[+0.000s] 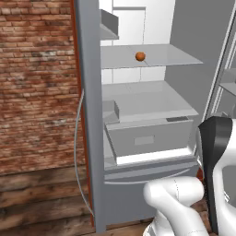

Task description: Pick the tangerine and apple from the fridge and place them inside the tupperware on the counter.

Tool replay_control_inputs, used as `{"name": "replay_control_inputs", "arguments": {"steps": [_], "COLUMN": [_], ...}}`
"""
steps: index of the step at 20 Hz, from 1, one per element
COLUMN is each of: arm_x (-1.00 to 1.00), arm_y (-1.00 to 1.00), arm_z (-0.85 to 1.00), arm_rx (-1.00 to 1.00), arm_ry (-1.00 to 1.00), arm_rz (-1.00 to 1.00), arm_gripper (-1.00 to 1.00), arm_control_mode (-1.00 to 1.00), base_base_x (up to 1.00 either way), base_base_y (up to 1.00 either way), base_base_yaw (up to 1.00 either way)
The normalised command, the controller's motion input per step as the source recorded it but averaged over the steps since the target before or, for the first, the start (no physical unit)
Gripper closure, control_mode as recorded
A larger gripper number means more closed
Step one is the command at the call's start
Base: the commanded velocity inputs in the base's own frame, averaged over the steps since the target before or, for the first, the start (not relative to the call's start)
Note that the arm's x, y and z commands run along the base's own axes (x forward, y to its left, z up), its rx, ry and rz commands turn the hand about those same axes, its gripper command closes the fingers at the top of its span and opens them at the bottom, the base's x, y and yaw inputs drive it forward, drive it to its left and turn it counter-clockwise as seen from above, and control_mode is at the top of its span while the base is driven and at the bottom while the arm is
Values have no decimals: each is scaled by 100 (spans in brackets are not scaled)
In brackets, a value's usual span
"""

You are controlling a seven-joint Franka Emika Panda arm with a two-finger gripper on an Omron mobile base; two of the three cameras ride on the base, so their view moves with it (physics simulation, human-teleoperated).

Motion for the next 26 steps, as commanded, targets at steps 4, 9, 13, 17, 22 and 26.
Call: {"name": "replay_control_inputs", "arguments": {"steps": [4,9,13,17,22,26], "arm_x": [0,0,0,0,0,0], "arm_y": [0,0,0,0,0,0], "arm_z": [0,0,0,0,0,0], "arm_rx": [0,0,0,0,0,0], "arm_ry": [0,0,0,0,0,0], "arm_rz": [0,0,0,0,0,0], "arm_gripper": [100,100,100,100,100,100], "arm_control_mode": [100,100,100,100,100,100], "base_base_x": [-77,-72,-64,-62,-18,27], "base_base_y": [19,1,0,0,-16,-60], "base_base_yaw": [-5,-51,-76,-86,-69,-13]}}
